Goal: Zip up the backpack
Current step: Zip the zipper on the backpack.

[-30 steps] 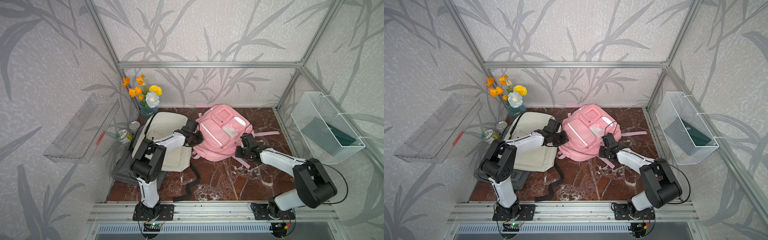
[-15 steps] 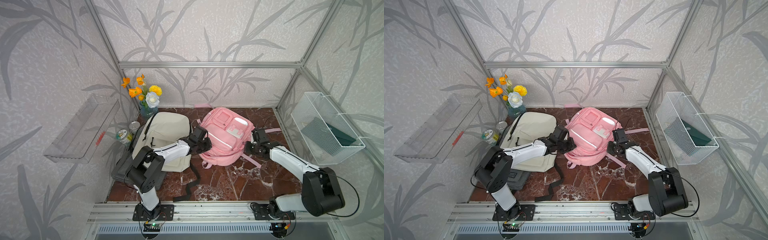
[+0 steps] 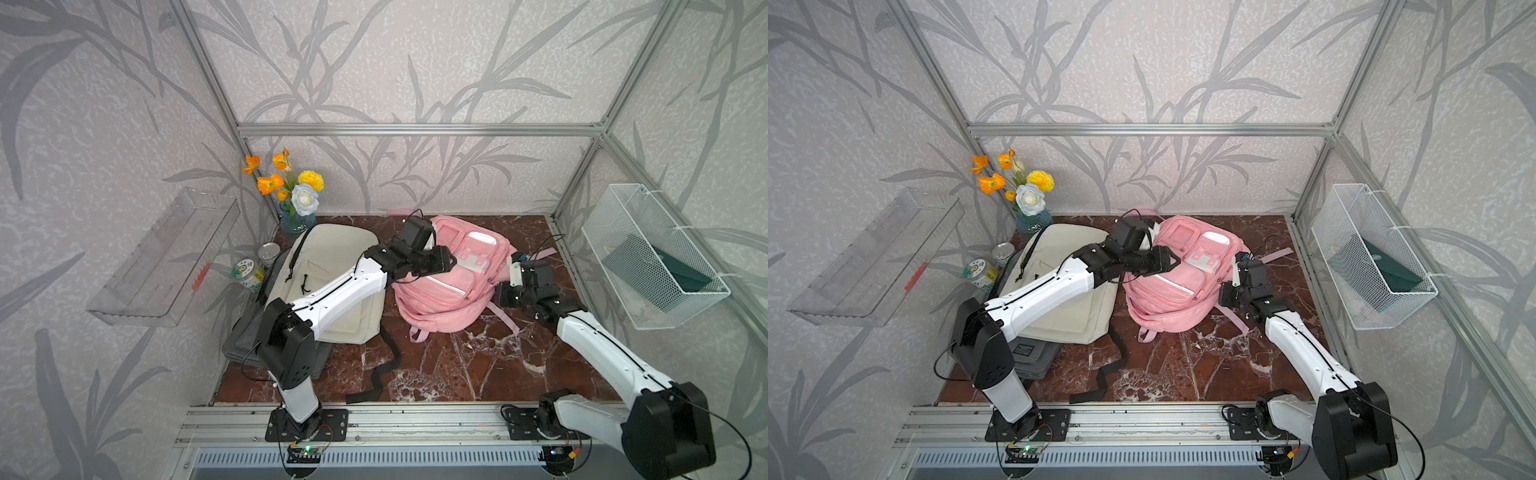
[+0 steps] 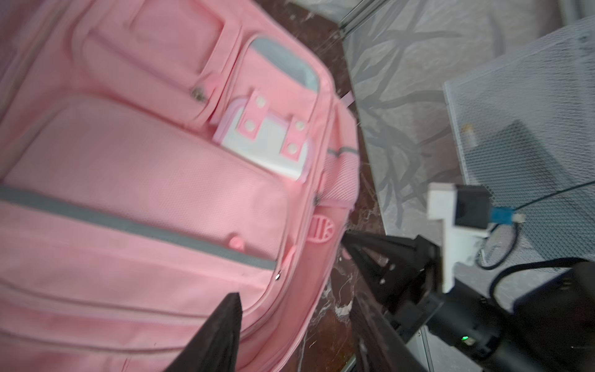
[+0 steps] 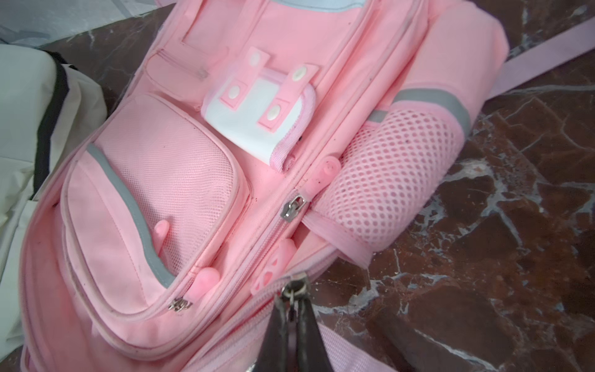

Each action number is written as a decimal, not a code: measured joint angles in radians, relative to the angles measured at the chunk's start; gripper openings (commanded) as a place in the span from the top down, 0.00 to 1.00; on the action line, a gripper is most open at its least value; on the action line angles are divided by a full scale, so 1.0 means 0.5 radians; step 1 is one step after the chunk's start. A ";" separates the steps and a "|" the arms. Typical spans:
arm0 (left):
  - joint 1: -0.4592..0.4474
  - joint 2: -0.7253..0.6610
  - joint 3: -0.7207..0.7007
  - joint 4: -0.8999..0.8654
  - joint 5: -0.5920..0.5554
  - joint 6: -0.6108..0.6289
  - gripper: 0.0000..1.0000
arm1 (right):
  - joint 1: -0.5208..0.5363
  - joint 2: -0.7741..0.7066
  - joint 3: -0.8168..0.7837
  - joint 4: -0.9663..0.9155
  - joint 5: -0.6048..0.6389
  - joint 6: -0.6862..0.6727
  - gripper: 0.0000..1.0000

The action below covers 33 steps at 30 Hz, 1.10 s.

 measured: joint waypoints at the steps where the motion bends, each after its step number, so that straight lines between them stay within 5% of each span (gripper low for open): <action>1: 0.001 0.039 0.093 -0.007 0.035 0.027 0.44 | 0.002 -0.031 -0.031 0.029 -0.008 -0.002 1.00; 8: -0.062 0.528 0.587 -0.329 0.130 0.278 0.44 | 0.000 -0.108 -0.105 0.125 0.021 0.004 1.00; 14: -0.110 0.575 0.193 -0.478 0.019 0.346 0.45 | -0.112 0.122 0.120 0.028 0.072 0.050 1.00; 21: -0.275 0.452 -0.273 -0.162 0.007 0.172 0.50 | -0.201 0.422 0.352 -0.056 0.047 0.086 1.00; 27: -0.527 0.452 -0.390 0.267 0.048 -0.092 0.49 | -0.214 0.442 0.395 -0.041 -0.037 0.072 1.00; 33: -0.455 0.320 -0.311 0.233 0.020 -0.090 0.46 | -0.217 0.305 0.349 0.016 -0.068 0.028 1.00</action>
